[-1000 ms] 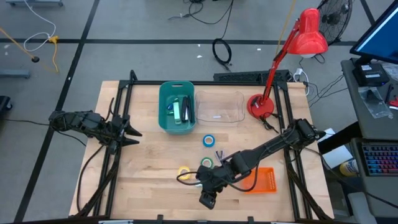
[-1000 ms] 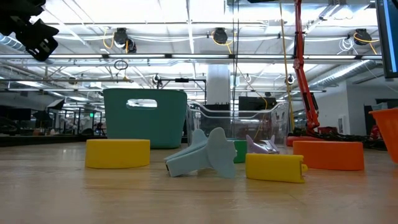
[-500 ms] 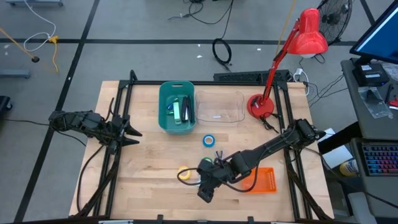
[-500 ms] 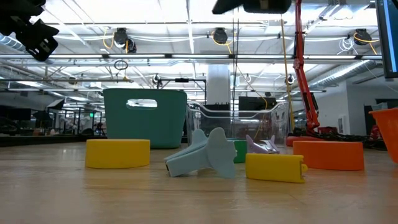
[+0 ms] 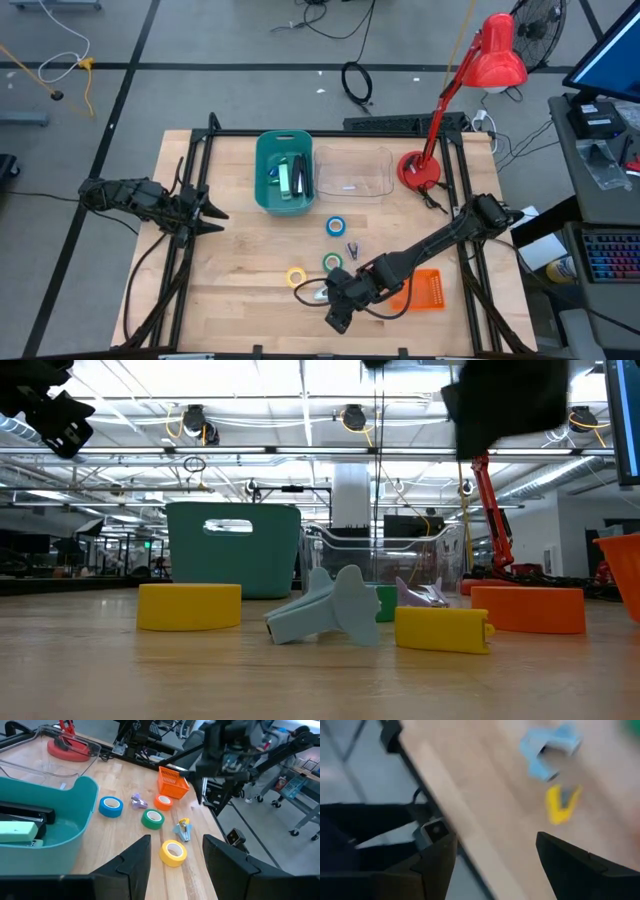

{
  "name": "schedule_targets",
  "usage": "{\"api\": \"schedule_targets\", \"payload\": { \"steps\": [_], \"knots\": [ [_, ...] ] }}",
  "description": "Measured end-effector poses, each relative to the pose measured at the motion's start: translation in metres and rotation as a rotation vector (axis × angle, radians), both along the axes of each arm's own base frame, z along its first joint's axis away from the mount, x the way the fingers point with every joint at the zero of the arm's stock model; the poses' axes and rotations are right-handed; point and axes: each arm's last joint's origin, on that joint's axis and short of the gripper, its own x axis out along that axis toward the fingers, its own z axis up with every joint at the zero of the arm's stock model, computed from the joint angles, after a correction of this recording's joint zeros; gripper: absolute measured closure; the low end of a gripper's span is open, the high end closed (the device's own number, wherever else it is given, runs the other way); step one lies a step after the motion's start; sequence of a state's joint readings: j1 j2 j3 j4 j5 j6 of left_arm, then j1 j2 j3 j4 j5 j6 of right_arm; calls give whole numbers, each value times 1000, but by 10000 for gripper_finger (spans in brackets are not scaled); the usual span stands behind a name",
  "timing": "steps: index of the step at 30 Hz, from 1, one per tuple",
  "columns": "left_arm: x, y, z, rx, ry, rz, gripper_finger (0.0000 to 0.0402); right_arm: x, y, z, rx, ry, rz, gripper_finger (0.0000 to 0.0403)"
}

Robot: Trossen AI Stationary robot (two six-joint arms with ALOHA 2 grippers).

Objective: Pick and place Stapler, Stapler remover, tape
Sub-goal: Put the small yellow stapler into the blue bin

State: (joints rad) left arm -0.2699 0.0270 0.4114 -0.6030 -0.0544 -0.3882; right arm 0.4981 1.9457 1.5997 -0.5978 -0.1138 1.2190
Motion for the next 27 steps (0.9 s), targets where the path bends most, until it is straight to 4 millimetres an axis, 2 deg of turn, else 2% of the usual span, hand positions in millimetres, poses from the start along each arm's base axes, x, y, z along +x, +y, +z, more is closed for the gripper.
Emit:
{"api": "schedule_targets", "payload": {
  "steps": [3, 5, 16, 27],
  "knots": [
    [0, 0, 0, 0, 0, 0, 222, -4, -4, -21, 29, 34, -35, 133],
    [0, 0, 0, -4, 1, 1, 222, -5, -6, -29, 33, 42, -55, 135],
    [0, 0, 0, -9, 2, 2, 222, -1, -16, -37, 47, 32, -89, 133],
    [0, 0, 0, -1, 5, 18, 222, 5, -18, -58, 49, 81, -55, 135]
  ]
}}
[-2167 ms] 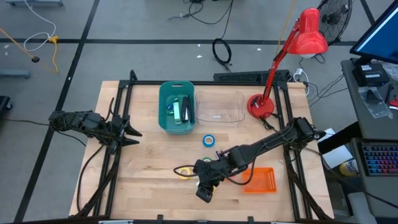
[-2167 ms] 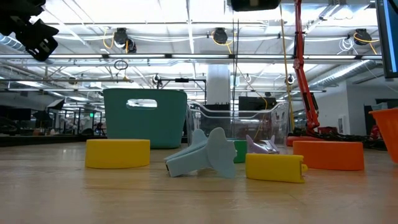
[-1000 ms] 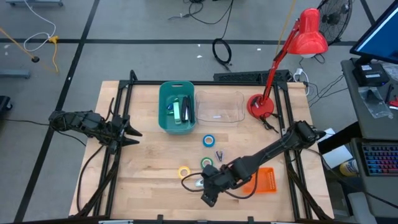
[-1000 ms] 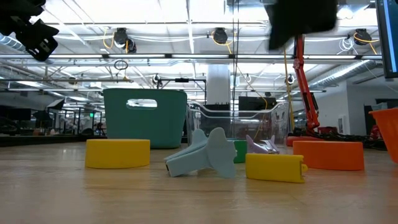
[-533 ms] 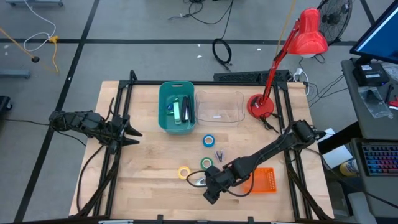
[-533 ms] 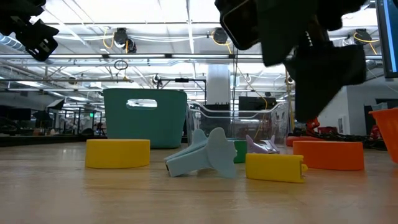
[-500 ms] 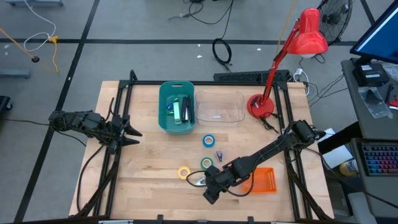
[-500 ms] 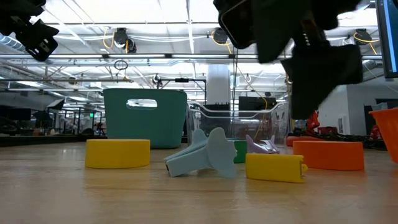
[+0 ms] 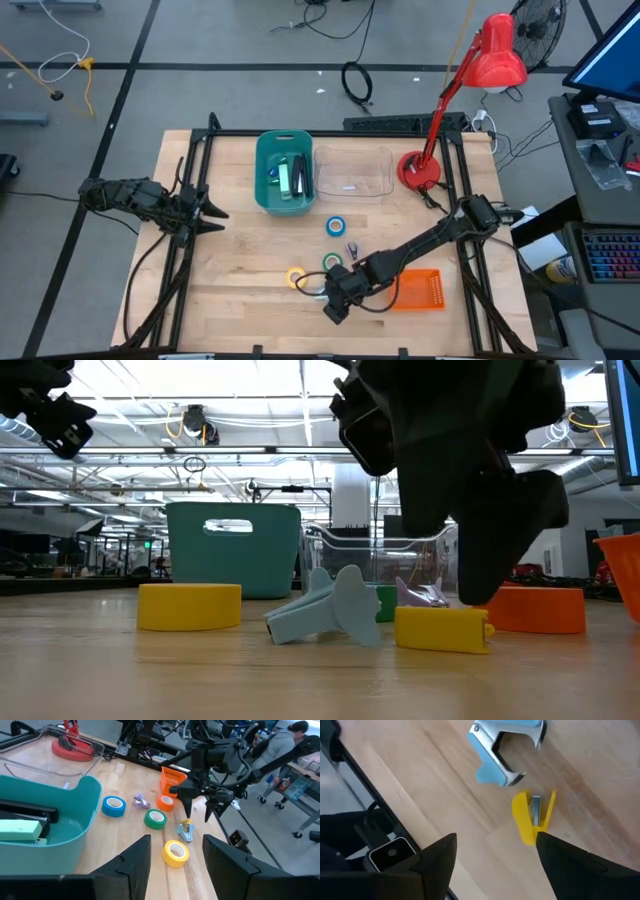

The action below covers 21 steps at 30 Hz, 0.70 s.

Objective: Pick and place Stapler, Stapler remover, tape
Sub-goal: Put the small yellow stapler into the blue bin

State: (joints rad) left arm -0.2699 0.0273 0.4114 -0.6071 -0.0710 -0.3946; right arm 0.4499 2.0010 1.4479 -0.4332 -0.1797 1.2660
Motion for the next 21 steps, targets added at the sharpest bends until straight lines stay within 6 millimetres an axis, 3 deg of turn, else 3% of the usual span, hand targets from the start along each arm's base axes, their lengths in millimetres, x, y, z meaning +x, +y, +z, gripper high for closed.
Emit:
{"api": "schedule_targets", "payload": {
  "steps": [7, 12, 21],
  "knots": [
    [0, 0, 0, 1, 2, 9, 222, -1, -5, -2, -35, 17, -21, 136],
    [0, 0, 0, 0, 2, 10, 222, -8, -9, -17, -39, 48, -32, 136],
    [0, 0, 0, 0, 2, 10, 222, -9, -13, -24, -20, 22, -42, 135]
  ]
}}
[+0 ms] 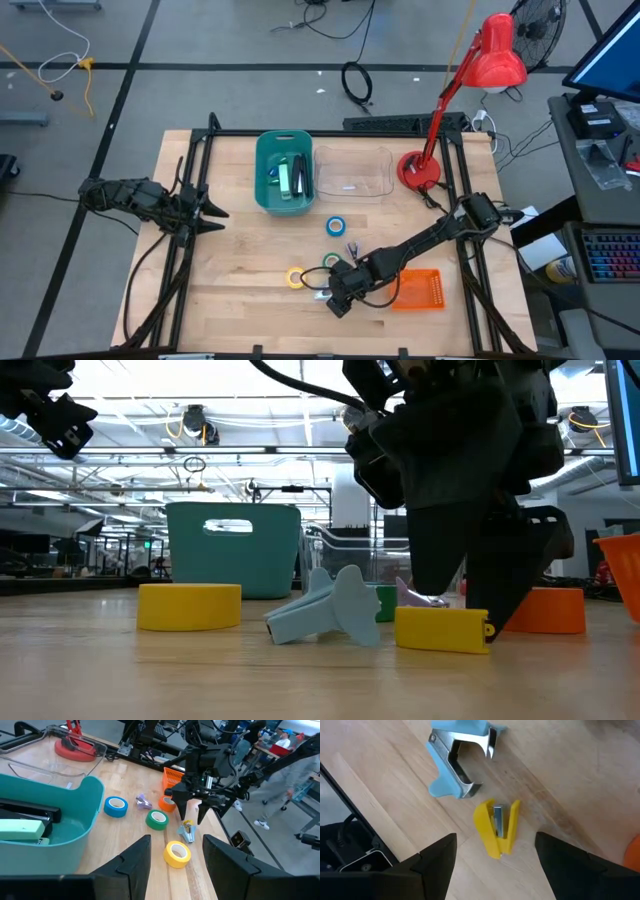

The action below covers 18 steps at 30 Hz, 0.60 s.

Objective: Pick and place Stapler, Stapler remover, tape
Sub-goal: Put the small yellow stapler into the blue bin

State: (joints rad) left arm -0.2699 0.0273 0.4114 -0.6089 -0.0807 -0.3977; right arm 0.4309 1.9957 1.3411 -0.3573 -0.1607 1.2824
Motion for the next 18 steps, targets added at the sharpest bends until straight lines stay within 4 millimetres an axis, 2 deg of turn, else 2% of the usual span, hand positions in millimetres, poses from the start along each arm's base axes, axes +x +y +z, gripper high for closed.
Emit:
{"api": "schedule_targets", "payload": {
  "steps": [18],
  "knots": [
    [0, 0, 0, -12, 3, 2, 222, 6, 5, 1, -77, -135, -43, 136]
  ]
}}
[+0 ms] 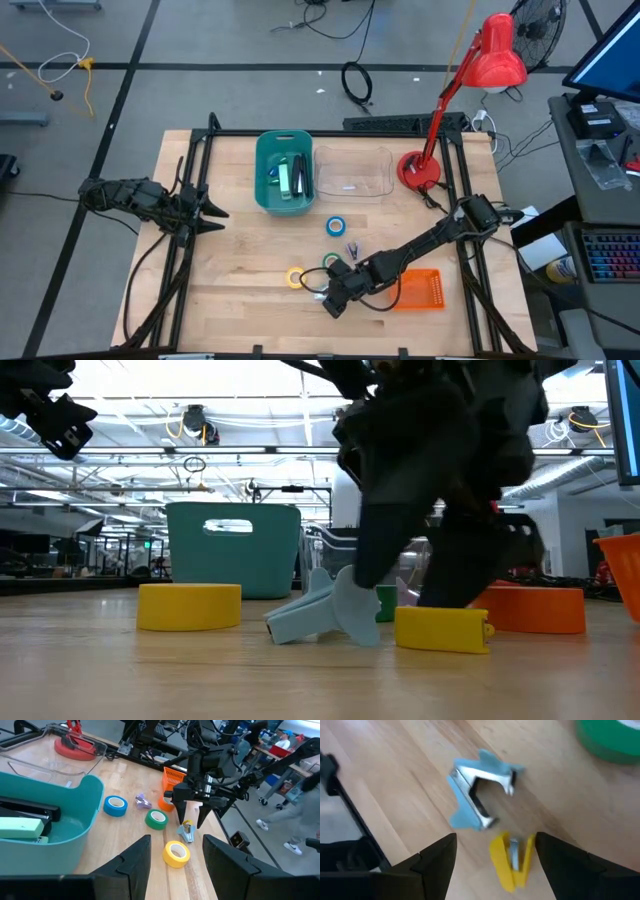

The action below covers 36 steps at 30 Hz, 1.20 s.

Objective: Pick and place Stapler, Stapler remover, tape
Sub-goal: Put the small yellow stapler into the blue bin

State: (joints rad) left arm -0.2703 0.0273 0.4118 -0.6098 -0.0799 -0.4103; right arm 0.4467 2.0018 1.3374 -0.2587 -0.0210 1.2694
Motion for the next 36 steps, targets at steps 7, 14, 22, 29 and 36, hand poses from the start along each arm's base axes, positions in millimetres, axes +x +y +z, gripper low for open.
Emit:
{"api": "schedule_targets", "payload": {
  "steps": [7, 14, 22, 29, 36],
  "knots": [
    [0, 0, 0, -12, 3, 2, 222, 2, 1, 1, 6, -28, 9, 135],
    [0, 0, 0, -18, 4, 3, 222, 2, 1, 1, -24, -45, 65, 136],
    [0, 0, 0, -13, 3, 1, 222, 1, 1, 1, -31, -33, 74, 144],
    [0, 0, 0, -6, 2, 0, 222, -3, 0, -1, -48, 11, 154, 162],
    [0, 0, 0, -3, 1, 0, 222, -4, 1, -1, -36, 14, 213, 190]
  ]
}}
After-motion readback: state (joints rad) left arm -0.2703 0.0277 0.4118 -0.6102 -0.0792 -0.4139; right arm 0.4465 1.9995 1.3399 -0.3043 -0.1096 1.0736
